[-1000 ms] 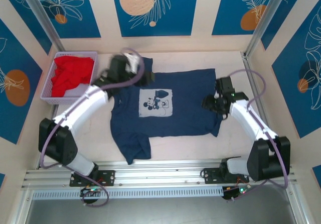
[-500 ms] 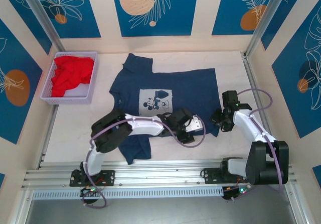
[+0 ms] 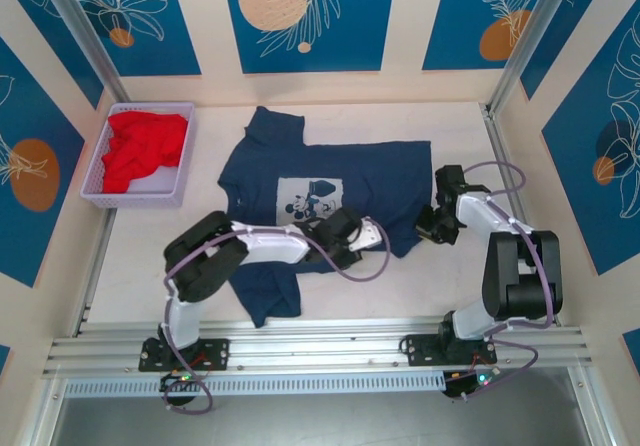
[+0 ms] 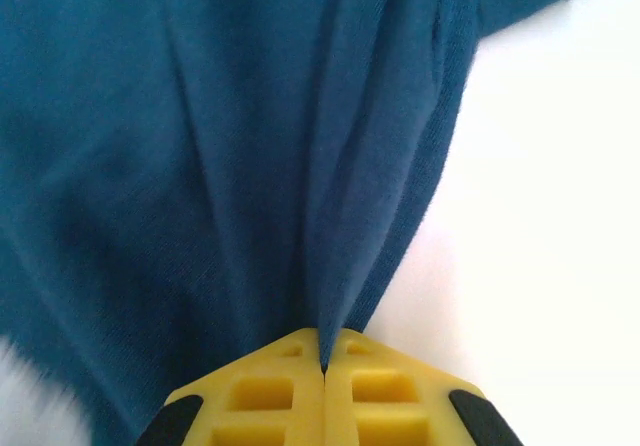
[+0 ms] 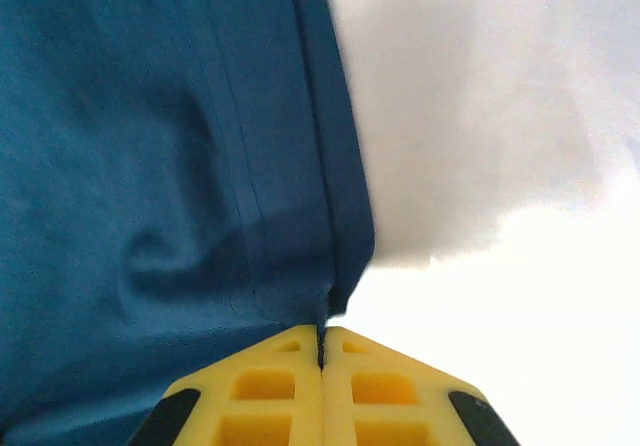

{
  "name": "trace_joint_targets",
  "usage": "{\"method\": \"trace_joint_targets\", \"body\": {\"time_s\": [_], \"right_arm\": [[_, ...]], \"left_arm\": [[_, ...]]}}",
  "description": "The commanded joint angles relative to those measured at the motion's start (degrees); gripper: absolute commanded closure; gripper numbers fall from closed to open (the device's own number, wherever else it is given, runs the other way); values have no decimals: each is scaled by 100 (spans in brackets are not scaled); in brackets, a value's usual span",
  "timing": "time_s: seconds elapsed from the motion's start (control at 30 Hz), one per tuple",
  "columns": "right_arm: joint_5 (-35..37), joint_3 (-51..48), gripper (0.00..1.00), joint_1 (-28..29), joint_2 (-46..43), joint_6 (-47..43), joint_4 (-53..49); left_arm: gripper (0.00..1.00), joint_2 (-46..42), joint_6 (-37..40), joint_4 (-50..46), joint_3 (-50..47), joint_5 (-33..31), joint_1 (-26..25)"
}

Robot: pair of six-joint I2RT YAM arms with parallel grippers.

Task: Fold the inside-out t-shirt

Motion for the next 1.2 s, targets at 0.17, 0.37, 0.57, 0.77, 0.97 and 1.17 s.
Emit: {"method": "trace_joint_targets", "body": {"time_s": [0.17, 0.37, 0.57, 0.77, 0.97, 1.17], "right_arm": [[293, 1071, 96, 390, 696, -493, -562], [-198, 1006, 66, 975, 223, -348, -650], [-521, 94, 52, 2002, -436, 395, -362], [-198, -294, 36, 2556, -274, 834, -285], [681, -90, 43, 2591, 230, 915, -682], [688, -320, 71, 1902, -423, 719, -951]], "left_arm": [[100, -963, -699, -393, -762, 1060, 660], [100, -886, -940, -261, -719, 1430, 655], [100, -801, -973, -261, -668, 1556, 652], [100, -751, -978, -296, -637, 1632, 654], [100, -788, -1000, -301, -633, 1639, 657], [100, -1005, -1022, -314, -759, 1632, 700]]}}
